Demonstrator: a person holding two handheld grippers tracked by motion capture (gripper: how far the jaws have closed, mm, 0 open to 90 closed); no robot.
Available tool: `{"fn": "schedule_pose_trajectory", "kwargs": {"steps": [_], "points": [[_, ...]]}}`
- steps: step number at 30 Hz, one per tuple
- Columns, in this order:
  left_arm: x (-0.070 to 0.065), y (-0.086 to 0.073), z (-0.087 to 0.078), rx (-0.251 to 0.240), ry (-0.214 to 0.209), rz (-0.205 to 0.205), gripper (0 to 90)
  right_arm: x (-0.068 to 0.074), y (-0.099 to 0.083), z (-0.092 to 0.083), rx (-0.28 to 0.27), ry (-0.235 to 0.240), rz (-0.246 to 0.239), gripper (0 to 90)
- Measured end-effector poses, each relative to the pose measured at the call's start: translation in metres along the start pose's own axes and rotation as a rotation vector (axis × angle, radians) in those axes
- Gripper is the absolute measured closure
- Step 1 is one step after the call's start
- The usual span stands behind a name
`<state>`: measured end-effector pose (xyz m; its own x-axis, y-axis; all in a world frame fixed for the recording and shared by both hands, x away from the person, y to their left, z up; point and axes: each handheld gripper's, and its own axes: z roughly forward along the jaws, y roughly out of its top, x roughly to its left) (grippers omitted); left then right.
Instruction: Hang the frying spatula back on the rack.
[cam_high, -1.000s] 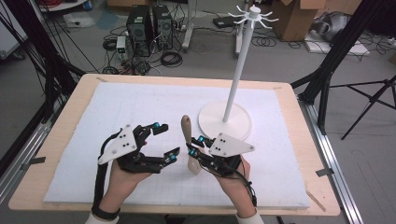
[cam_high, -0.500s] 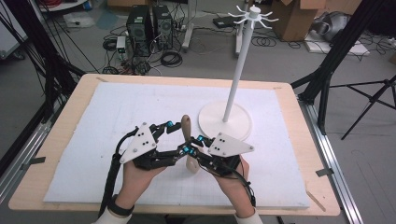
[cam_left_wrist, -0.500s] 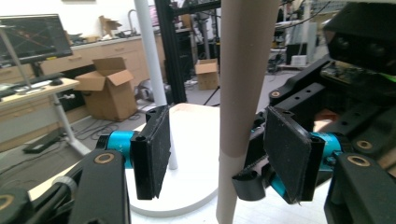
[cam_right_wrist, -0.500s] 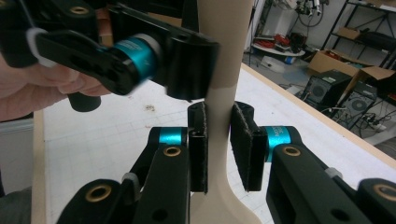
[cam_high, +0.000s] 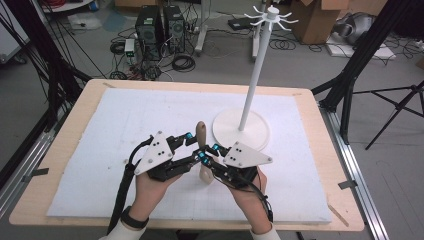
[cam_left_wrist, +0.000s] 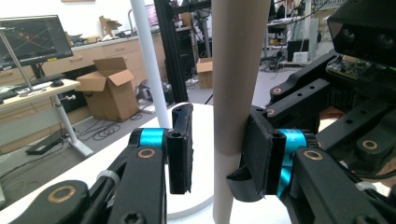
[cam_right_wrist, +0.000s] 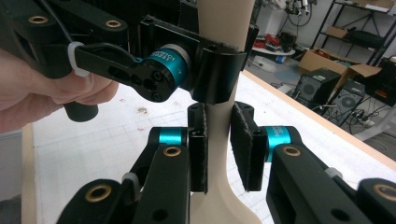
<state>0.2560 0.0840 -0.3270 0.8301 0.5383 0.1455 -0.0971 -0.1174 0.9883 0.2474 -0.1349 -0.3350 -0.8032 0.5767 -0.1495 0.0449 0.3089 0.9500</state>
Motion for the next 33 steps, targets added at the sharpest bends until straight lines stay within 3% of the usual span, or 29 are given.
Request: {"fn": "schedule_pose_trajectory", "kwargs": {"steps": [13, 19, 22, 23, 24, 25, 26, 28, 30, 31, 32, 33], "points": [[-0.003, 0.003, -0.001, -0.019, 0.002, 0.034, 74.8, 0.003, 0.001, 0.0, -0.009, -0.023, -0.006, 77.4], [0.002, 0.004, -0.003, -0.016, -0.042, 0.017, 75.6, 0.003, 0.001, 0.001, -0.013, -0.012, -0.008, 77.0], [0.01, 0.007, -0.007, -0.03, -0.125, -0.016, 75.8, 0.001, 0.0, -0.002, -0.058, 0.028, -0.028, 75.5], [0.01, 0.007, -0.007, -0.03, -0.125, -0.016, 75.9, -0.001, -0.001, -0.004, -0.074, 0.052, -0.031, 73.8], [0.016, 0.01, -0.009, -0.012, -0.159, -0.017, 75.9, -0.003, 0.0, -0.007, -0.094, 0.073, -0.026, 67.7], [0.016, 0.01, -0.009, -0.012, -0.159, -0.017, 76.0, -0.003, 0.0, -0.007, -0.094, 0.073, -0.026, 67.7], [0.019, 0.012, -0.011, -0.002, -0.185, 0.016, 76.0, -0.009, 0.001, -0.013, -0.122, 0.117, -0.023, 59.4], [0.024, 0.013, -0.014, -0.008, -0.25, 0.021, 76.1, -0.014, 0.002, -0.019, -0.146, 0.18, -0.021, 54.4], [0.029, 0.016, -0.016, -0.013, -0.335, 0.004, 76.1, -0.021, 0.003, -0.022, -0.143, 0.255, -0.009, 48.6], [0.029, 0.016, -0.016, -0.013, -0.335, 0.004, 76.1, -0.023, 0.004, -0.022, -0.132, 0.277, -0.008, 46.6], [0.031, 0.019, -0.017, -0.016, -0.394, -0.003, 76.2, -0.025, 0.004, -0.022, -0.115, 0.297, -0.014, 45.4], [0.031, 0.019, -0.017, -0.016, -0.394, -0.003, 76.2, -0.026, 0.004, -0.021, -0.105, 0.323, -0.018, 44.8]]}}
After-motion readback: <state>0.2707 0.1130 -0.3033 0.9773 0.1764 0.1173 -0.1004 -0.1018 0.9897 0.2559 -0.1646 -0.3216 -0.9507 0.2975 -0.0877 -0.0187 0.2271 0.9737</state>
